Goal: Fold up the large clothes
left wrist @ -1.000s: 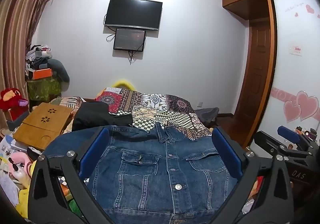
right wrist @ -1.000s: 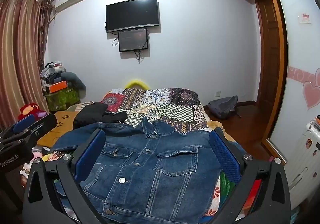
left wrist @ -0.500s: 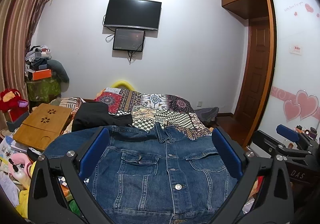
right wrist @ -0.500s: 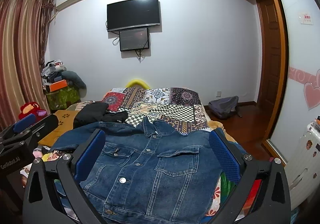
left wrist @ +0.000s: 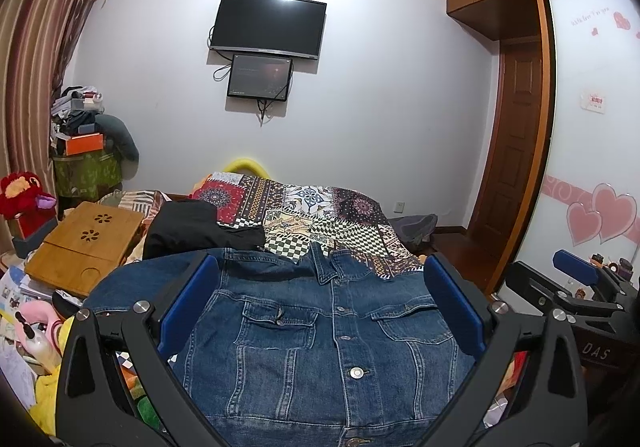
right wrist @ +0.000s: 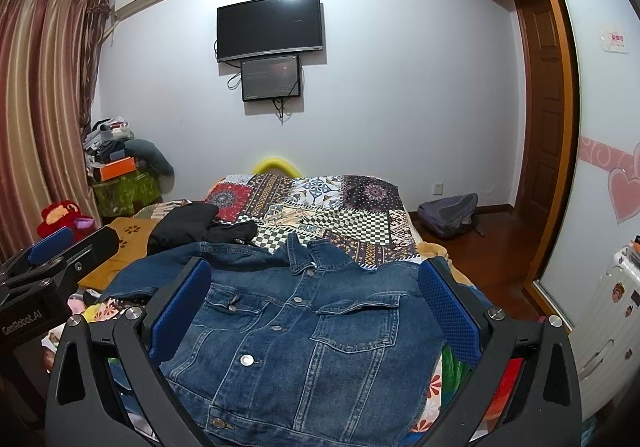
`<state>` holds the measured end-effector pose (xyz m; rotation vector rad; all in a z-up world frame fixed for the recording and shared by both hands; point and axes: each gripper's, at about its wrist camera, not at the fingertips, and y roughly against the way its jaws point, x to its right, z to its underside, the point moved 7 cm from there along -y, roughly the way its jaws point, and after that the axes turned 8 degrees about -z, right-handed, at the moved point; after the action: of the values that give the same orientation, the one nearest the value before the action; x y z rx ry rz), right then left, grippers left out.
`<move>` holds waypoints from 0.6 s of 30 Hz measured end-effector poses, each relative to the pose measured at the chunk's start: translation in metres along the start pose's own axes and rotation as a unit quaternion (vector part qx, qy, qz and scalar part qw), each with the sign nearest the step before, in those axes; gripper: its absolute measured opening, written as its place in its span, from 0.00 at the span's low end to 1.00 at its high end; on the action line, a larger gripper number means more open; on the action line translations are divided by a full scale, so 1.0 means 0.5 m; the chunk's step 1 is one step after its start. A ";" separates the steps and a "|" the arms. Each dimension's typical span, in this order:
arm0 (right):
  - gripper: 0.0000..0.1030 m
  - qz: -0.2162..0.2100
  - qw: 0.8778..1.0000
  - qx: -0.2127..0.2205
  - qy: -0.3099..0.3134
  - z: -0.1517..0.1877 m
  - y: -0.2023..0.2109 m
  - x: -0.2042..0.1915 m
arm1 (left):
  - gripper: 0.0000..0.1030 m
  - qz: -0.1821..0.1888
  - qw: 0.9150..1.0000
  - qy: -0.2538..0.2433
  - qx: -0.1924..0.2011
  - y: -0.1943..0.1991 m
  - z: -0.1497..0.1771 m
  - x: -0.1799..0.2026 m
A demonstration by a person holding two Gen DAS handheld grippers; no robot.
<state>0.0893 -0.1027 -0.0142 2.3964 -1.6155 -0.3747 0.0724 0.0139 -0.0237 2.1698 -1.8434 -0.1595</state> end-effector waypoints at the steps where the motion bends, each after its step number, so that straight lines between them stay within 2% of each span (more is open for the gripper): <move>1: 1.00 0.000 1.000 0.000 0.000 0.000 0.001 0.001 | 1.00 0.000 1.000 0.000 0.000 0.001 0.000 0.000; 18: 1.00 -0.001 1.000 -0.002 0.001 0.003 0.002 -0.006 | 1.00 -0.002 1.000 0.003 -0.001 -0.005 0.004 -0.005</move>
<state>0.0870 -0.1005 -0.0149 2.3951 -1.6108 -0.3757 0.0736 0.0164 -0.0266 2.1714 -1.8354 -0.1551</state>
